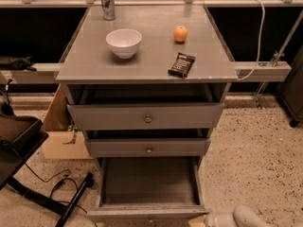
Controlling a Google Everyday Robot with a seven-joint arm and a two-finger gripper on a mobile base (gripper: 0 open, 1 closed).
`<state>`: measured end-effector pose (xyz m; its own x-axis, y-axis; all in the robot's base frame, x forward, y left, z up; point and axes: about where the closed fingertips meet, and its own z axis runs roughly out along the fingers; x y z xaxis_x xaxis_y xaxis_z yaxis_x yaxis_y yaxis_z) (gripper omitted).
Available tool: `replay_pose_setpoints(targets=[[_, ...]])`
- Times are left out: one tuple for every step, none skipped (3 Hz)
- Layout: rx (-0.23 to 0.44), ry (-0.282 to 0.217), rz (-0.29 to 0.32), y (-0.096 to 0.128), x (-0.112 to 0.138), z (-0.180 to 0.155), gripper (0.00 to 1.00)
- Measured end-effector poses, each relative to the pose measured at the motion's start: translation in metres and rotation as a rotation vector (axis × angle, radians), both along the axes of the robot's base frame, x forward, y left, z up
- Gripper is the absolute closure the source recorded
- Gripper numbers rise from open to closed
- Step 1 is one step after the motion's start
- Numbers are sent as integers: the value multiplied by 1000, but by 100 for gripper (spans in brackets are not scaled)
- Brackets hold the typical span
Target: Close bottom drawer
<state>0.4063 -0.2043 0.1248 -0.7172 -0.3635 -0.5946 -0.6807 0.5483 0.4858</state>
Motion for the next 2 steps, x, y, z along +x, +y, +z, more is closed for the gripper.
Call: replay_pose_setpoints(targets=[[49,8,-25,4,3,-10,100],[100,6,-22,15,12,-12,100]])
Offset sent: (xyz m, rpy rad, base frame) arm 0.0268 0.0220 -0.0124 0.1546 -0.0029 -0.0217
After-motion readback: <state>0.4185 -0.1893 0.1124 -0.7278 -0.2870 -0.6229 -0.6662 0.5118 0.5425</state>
